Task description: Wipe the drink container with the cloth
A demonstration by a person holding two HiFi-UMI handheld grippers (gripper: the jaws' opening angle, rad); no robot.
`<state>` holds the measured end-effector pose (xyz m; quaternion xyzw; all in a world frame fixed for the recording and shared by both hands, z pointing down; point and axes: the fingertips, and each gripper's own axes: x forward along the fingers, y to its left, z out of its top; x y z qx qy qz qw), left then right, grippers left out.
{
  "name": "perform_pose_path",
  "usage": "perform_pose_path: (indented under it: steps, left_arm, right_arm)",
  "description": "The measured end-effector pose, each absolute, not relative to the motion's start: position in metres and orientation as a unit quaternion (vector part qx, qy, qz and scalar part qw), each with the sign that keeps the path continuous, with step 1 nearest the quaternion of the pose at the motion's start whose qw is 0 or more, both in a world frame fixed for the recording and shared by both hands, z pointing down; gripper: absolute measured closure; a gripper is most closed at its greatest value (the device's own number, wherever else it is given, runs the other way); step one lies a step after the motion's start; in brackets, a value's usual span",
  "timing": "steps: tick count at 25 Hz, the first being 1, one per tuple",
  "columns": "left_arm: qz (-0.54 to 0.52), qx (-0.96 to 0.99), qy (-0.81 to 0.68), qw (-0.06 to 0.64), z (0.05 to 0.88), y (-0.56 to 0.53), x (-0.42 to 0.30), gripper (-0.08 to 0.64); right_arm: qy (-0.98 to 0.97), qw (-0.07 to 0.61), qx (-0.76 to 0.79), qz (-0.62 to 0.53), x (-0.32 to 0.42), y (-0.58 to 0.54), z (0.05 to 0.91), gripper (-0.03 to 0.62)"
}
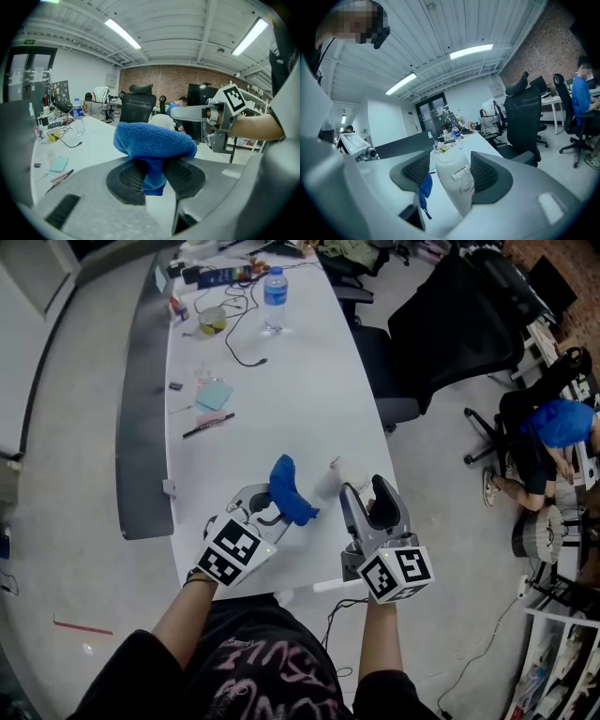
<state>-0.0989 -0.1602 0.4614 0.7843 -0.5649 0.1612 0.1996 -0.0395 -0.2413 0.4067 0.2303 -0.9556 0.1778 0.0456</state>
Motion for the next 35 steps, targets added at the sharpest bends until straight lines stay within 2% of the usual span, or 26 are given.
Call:
perform_pose_path:
  steps: [6, 35]
  left_arm:
    - [0.148, 0.783, -0.573, 0.192, 0.444, -0.146, -0.088, 0.459]
    - [0.066, 0.763, -0.637, 0.086, 0.342, -0.069, -0.044, 0.459]
  right_arm:
    - [-0.953, 0.032, 0.244, 0.175, -0.016, -0.225, 0.393, 0.337]
    - [-0.944, -0.008, 0.306, 0.122, 0.092, -0.134, 0.336, 0.521]
